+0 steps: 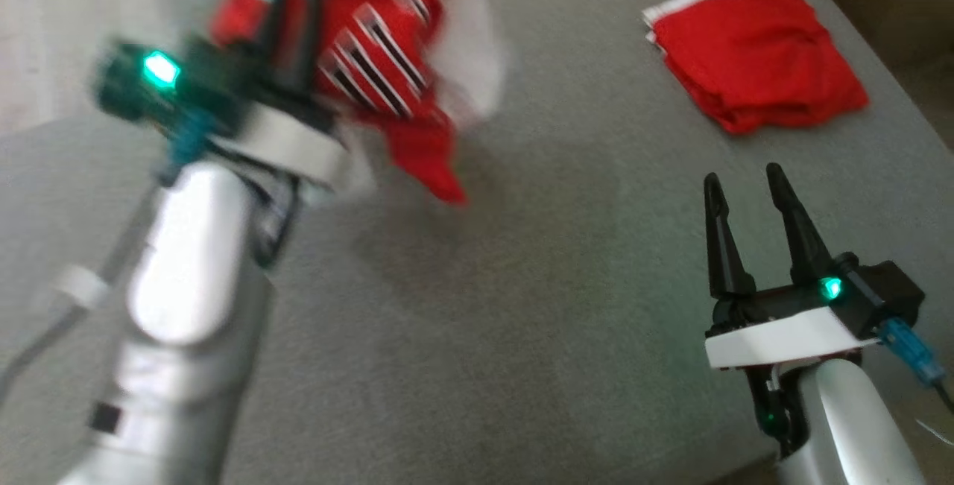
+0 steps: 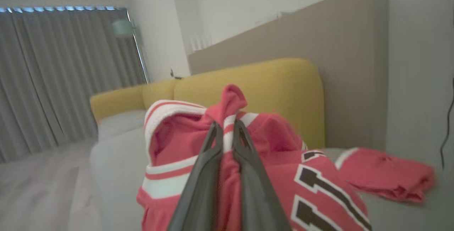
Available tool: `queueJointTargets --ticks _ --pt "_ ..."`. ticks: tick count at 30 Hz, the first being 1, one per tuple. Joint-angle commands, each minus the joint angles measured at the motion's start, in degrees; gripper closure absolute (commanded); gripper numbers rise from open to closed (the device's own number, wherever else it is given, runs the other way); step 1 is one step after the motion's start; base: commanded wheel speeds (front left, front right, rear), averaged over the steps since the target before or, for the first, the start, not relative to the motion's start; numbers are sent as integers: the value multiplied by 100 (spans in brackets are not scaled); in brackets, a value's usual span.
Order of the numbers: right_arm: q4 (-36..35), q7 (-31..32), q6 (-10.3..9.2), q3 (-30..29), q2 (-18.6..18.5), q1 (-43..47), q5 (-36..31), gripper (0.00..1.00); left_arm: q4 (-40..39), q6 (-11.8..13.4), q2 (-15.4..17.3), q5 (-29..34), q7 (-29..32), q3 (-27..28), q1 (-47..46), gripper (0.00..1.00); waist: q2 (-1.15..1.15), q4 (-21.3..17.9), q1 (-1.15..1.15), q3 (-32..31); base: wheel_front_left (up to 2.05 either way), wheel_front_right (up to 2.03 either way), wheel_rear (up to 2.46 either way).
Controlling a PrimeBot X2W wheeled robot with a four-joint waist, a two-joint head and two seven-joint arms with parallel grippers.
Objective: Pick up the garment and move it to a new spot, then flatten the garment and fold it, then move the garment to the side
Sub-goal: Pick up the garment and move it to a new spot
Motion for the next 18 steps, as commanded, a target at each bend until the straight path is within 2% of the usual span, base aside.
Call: queueJointTargets --ticks 1,8,9,10,15,18 --pt "-207 -22 -4 168 63 -212 43 0 -72 -14 116 -14 8 87 34 100 0 -270 1 332 0 0 0" --pt "-172 -22 -4 292 107 -359 100 0 880 -102 -282 -155 -568 -707 880 100 0 -294 1 800 0 0 0" --pt "-168 -22 -4 306 110 -359 115 0 1023 -114 -329 -199 -650 -844 984 64 0 -262 1 823 0 0 0" --pt "-170 -22 -4 337 111 -358 69 0 1144 -124 -369 -248 -720 -988 1077 0 0 -213 1 833 0 0 0" --pt "-207 -22 -4 232 115 -275 -61 0 1352 -134 -473 -540 -999 -1418 1465 0 0 91 1 700 0 0 0" --pt "-186 -22 -4 209 115 -149 -98 0 1157 7 -492 -745 -1059 -1423 1710 0 0 370 1 476 0 0 0"
